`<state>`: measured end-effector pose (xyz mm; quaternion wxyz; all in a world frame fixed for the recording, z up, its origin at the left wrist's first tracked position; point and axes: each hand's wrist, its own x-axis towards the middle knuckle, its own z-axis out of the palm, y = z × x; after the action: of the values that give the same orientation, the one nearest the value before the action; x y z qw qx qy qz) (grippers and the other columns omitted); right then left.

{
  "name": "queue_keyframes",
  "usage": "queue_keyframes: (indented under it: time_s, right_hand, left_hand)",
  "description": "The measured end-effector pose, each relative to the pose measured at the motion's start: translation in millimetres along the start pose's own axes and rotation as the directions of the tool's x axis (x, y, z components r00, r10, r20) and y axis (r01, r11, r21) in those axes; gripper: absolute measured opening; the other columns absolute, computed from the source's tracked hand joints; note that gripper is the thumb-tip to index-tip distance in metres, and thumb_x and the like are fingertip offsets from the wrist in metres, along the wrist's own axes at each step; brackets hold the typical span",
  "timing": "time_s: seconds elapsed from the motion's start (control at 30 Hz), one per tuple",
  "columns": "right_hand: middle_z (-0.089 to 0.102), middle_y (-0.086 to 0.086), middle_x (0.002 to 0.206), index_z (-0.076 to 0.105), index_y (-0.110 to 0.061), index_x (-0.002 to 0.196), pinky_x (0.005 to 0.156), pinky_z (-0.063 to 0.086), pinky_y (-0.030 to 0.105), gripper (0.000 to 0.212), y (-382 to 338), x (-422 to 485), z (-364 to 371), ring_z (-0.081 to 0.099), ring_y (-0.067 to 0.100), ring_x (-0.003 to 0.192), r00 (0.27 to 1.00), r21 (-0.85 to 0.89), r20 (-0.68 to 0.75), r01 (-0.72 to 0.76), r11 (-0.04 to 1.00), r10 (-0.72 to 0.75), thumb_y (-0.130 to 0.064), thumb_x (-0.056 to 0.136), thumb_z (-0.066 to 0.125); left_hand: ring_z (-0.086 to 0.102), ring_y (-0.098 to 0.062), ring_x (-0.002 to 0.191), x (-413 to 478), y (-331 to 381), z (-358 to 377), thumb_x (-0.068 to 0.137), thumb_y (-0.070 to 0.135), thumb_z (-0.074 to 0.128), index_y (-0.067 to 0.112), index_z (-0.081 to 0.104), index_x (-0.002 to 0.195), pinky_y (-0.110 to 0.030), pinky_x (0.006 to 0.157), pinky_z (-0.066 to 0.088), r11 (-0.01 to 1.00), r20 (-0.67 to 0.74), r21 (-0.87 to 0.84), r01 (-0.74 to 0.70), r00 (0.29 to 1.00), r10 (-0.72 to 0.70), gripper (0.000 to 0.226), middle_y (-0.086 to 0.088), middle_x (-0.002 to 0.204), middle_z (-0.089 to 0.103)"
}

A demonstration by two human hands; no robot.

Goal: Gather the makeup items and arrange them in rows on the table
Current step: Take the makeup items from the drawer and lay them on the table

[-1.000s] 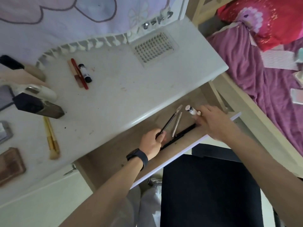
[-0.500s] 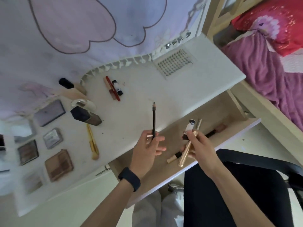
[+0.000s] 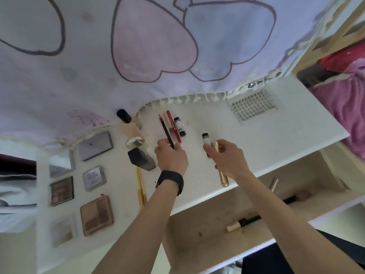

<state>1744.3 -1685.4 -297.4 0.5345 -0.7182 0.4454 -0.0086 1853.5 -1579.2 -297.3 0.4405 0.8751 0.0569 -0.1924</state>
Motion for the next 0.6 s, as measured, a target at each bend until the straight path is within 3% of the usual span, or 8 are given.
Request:
queue_keyframes:
  time_s: [0.07,0.13,0.27,0.37,0.43,0.53,0.6]
  right_hand:
    - [0.072,-0.002,0.070,0.064,-0.024,0.079,0.066,0.058,0.035,0.031,-9,17,7,0.070,0.019,0.060,1.000,-0.099,-0.023,0.019,0.995,-0.021,-0.055,0.084,0.060]
    - [0.069,-0.005,0.065,0.062,-0.028,0.079,0.064,0.056,0.032,0.029,-17,32,14,0.069,0.016,0.061,0.998,-0.176,-0.024,0.047,0.983,-0.052,-0.056,0.085,0.059]
    - [0.067,-0.007,0.066,0.063,-0.029,0.083,0.059,0.047,0.029,0.029,-33,56,25,0.066,0.013,0.065,0.992,-0.286,0.006,0.124,0.950,-0.128,-0.058,0.087,0.058]
    - [0.070,-0.006,0.072,0.066,-0.025,0.088,0.064,0.050,0.029,0.034,-41,67,30,0.067,0.014,0.068,0.984,-0.306,0.012,0.175,0.936,-0.180,-0.058,0.089,0.059]
    - [0.069,-0.004,0.076,0.065,-0.022,0.091,0.064,0.048,0.027,0.036,-42,72,25,0.066,0.014,0.071,0.980,-0.278,-0.051,0.171,0.945,-0.193,-0.058,0.090,0.059]
    - [0.068,-0.003,0.098,0.062,-0.022,0.116,0.071,0.043,0.026,0.040,-43,86,18,0.064,0.017,0.092,0.989,-0.286,-0.038,0.130,0.950,-0.146,-0.053,0.090,0.065]
    - [0.062,-0.004,0.117,0.045,-0.021,0.147,0.084,0.040,0.023,0.067,-46,93,15,0.060,0.014,0.105,0.988,-0.298,0.055,0.153,0.942,-0.143,-0.041,0.089,0.073]
  left_hand:
    - [0.060,-0.034,0.098,9,4,1,0.101,0.018,0.049,0.012,0.043,0.129,-0.041,0.083,0.053,0.996,-0.048,0.087,-0.030,0.998,0.034,0.029,-0.013,0.130,0.045]
    - [0.060,-0.035,0.102,16,4,2,0.103,0.019,0.044,0.014,0.036,0.137,-0.033,0.078,0.041,0.986,-0.067,0.163,-0.041,0.996,0.053,0.036,-0.014,0.138,0.040]
    - [0.059,-0.033,0.103,22,0,6,0.101,0.032,0.046,0.018,0.042,0.131,-0.036,0.073,0.041,0.972,-0.022,0.230,-0.047,0.998,0.053,0.034,-0.012,0.134,0.043]
    - [0.046,-0.031,0.125,25,-6,8,0.097,0.033,0.053,0.018,0.043,0.137,-0.041,0.089,0.044,0.948,-0.051,0.306,-0.085,0.993,0.105,0.044,-0.011,0.138,0.043]
    - [0.038,-0.029,0.133,23,-9,12,0.095,0.030,0.055,0.018,0.042,0.142,-0.043,0.102,0.039,0.918,-0.056,0.351,-0.183,0.975,0.215,0.050,-0.008,0.145,0.042]
    - [0.036,-0.024,0.137,24,-17,16,0.095,0.031,0.055,0.021,0.041,0.146,-0.042,0.109,0.034,0.866,-0.021,0.398,-0.302,0.941,0.338,0.054,0.000,0.151,0.041]
    - [0.037,-0.023,0.137,24,-26,19,0.096,0.032,0.053,0.023,0.041,0.148,-0.042,0.110,0.033,0.833,-0.023,0.440,-0.334,0.924,0.382,0.054,0.005,0.152,0.042]
